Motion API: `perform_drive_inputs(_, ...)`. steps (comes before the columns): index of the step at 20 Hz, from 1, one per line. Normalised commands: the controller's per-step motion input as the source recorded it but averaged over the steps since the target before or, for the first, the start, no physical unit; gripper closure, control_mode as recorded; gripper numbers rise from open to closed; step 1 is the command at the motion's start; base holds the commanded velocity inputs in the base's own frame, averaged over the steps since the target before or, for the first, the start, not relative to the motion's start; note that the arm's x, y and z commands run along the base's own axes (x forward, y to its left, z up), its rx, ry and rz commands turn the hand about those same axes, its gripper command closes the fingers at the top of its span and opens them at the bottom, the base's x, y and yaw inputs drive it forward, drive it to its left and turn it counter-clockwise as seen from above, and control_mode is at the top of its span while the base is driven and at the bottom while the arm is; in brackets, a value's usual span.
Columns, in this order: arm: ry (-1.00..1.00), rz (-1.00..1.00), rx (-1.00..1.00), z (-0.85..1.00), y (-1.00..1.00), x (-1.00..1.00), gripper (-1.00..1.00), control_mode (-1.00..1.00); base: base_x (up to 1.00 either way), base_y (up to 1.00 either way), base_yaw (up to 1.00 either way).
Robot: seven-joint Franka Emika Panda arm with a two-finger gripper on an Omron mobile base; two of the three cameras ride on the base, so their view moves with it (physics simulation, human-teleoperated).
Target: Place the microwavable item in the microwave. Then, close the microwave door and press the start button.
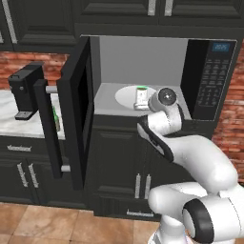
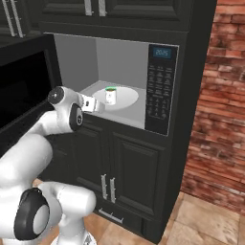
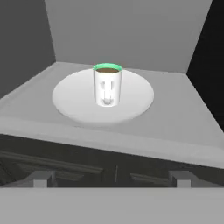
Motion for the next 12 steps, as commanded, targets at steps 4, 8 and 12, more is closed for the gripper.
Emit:
perform_drive_inputs(4,-0.20,0.00,-0.18,0.42,0.38,-1.00,-1.00,-1.00,0.00,0.00,0.00)
perform_drive_inputs(8,-0.11,0.04,-0.22,0.41,0.41,-1.00,-1.00,-1.00,0.00,0.00,0.00)
perform_drive_inputs(12,-0.14,0.03,-0.29,0.44,0.41,-1.00,-1.00,-1.00,0.00,0.00,0.00)
